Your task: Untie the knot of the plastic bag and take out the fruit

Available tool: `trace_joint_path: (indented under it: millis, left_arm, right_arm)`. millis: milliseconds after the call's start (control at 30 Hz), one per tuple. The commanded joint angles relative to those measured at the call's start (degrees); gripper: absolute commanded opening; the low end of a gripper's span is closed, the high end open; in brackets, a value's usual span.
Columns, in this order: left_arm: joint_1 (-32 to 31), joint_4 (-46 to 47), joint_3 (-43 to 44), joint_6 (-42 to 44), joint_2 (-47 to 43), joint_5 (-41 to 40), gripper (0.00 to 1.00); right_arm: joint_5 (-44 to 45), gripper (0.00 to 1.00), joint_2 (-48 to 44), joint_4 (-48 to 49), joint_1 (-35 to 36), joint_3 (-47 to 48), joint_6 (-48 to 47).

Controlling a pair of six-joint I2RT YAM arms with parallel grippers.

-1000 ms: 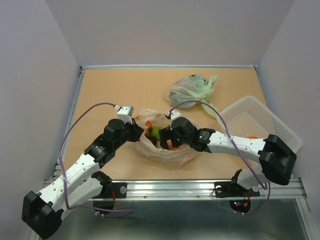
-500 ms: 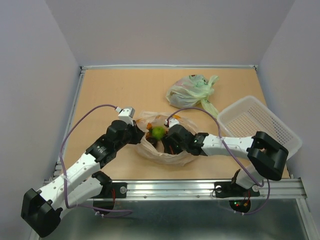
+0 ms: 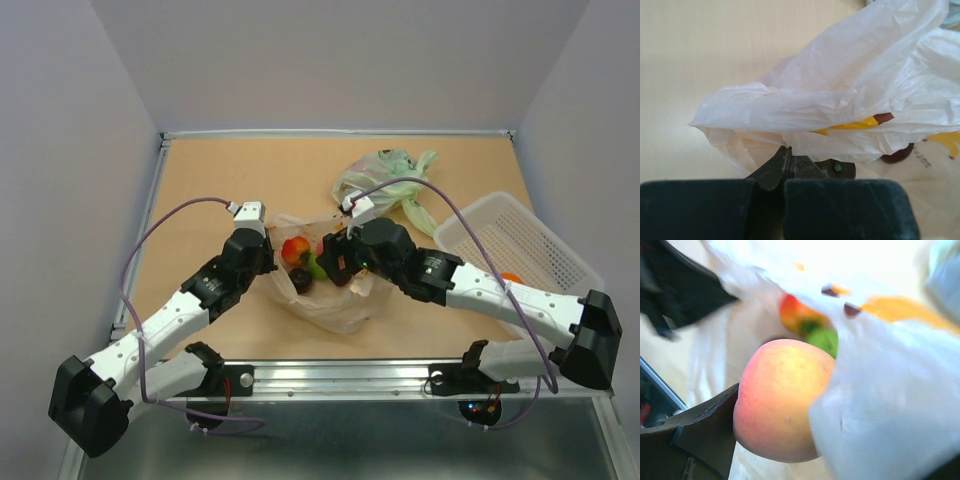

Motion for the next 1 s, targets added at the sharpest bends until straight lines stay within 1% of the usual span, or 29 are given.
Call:
trace_joint_path:
  millis: [0,33,133,167,233,333,433,600,700,767,800,833,867,900,933,967]
  left_arm:
    - [1.76,3.86,5.12,4.58,1.97,-7.14,0.00]
    - [2.29,4.21,5.91,5.11,2.50,-6.97,0.00]
    - [4.23,5.18,8.90,7.40,4.52,-7.14,0.00]
    - [4.49,5.36,9.87,8.10,5.39,-7.58,0.00]
    - [5.02,5.36,10.32,9.68,6.71,-9.24,0.00]
    - [5.38,5.27,9.27,10.47,7.16,-11.01,0.00]
    - [5.38,5.18,8.04,9.86,6.20,-11.19,0.00]
    - [5.38,4.40,6.19,9.69,2.42,-11.80,0.00]
    - [5.46,3.43,5.40,9.42,0.05,-12.07,0.00]
    - [5.38,2.29,4.70,8.72,-1.97,-12.24,0.00]
    - [5.46,2.11,4.43,8.20,-2.76,-12.07,0.00]
    - [5.38,2.37,3.65,7.93,-3.82,-10.76,0.00]
    - [5.46,2.37,3.46,7.93,-5.83,-10.23,0.00]
    - [5.46,2.46,3.11,7.93,-6.81,-9.79,0.00]
    - [5.46,2.63,2.85,7.75,-7.69,-9.52,0.00]
    - [5.46,2.72,2.06,7.58,-9.43,-9.00,0.00]
  right_arm:
    - [3.92,0.01,-2.00,3.75,0.41,6.47,-4.59]
    - [5.06,0.01,-2.17,3.84,0.32,7.09,-5.82]
    - [12.17,0.01,-3.05,3.84,0.32,8.76,-8.45]
    - [16.54,0.01,-4.10,3.84,0.06,8.76,-9.16]
    - [20.61,0.01,-6.38,3.84,-0.55,8.68,-10.65]
    - [18.53,0.01,-9.98,4.37,-2.57,8.59,-11.36]
    - [19.74,0.01,-12.45,4.72,-3.72,7.89,-11.80]
    - [30.45,0.01,-17.20,5.16,-5.83,4.11,-12.25]
    - [38.80,0.01,-19.57,5.16,-9.51,0.34,-12.33]
    - [40.14,0.01,-21.24,5.16,-14.51,-3.16,-12.51]
    - [40.05,0.02,-21.60,5.16,-16.54,-4.23,-12.33]
    - [39.44,0.03,-22.03,5.07,-20.91,-5.46,-11.98]
    - [38.74,0.04,-22.13,4.81,-23.30,-6.43,-11.46]
    - [36.73,0.04,-21.95,4.11,-25.76,-8.09,-10.76]
    - [35.49,0.05,-21.60,3.67,-30.22,-8.72,-9.62]
    - [32.78,0.05,-20.47,2.97,-32.53,-9.16,-8.91]
